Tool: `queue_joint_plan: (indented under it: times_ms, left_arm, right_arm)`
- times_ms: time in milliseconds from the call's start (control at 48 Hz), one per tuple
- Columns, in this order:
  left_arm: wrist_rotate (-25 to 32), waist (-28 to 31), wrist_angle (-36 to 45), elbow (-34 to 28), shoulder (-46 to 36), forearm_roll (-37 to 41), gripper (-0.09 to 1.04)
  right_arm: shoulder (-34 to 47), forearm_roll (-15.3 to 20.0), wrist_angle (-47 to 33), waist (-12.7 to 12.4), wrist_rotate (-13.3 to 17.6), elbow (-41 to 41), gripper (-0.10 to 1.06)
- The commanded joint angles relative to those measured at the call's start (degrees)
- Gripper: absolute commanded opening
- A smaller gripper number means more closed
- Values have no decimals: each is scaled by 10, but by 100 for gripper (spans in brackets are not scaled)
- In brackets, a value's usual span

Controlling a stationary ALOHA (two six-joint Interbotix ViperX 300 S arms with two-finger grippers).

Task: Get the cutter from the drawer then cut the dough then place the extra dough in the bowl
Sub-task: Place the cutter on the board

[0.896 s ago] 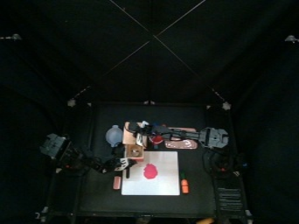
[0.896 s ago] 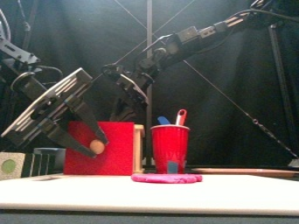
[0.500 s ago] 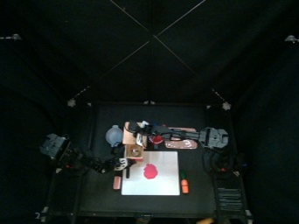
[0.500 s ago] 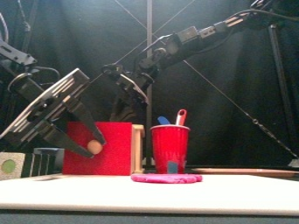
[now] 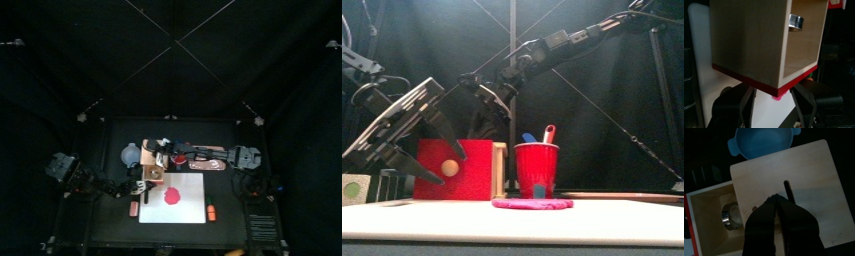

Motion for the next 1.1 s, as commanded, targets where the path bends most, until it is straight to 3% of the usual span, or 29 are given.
queue_joint_plan:
  times_ms: [21,708,875,1104]
  left_arm:
    - [1,0,-1,-2,-16,1,83]
    - [7,-93,19,41,-128,-6,83]
    - [62,-92,-11,41,-195,149,81]
    - [193,-40,-68,25,-288,420,81]
  right_arm:
    - [21,3,11,6,1,4,5]
    - [25,3,11,9,1,-3,5]
    - [25,3,11,11,0,-11,5]
    - [25,-4,16,18,-2,-34,5]
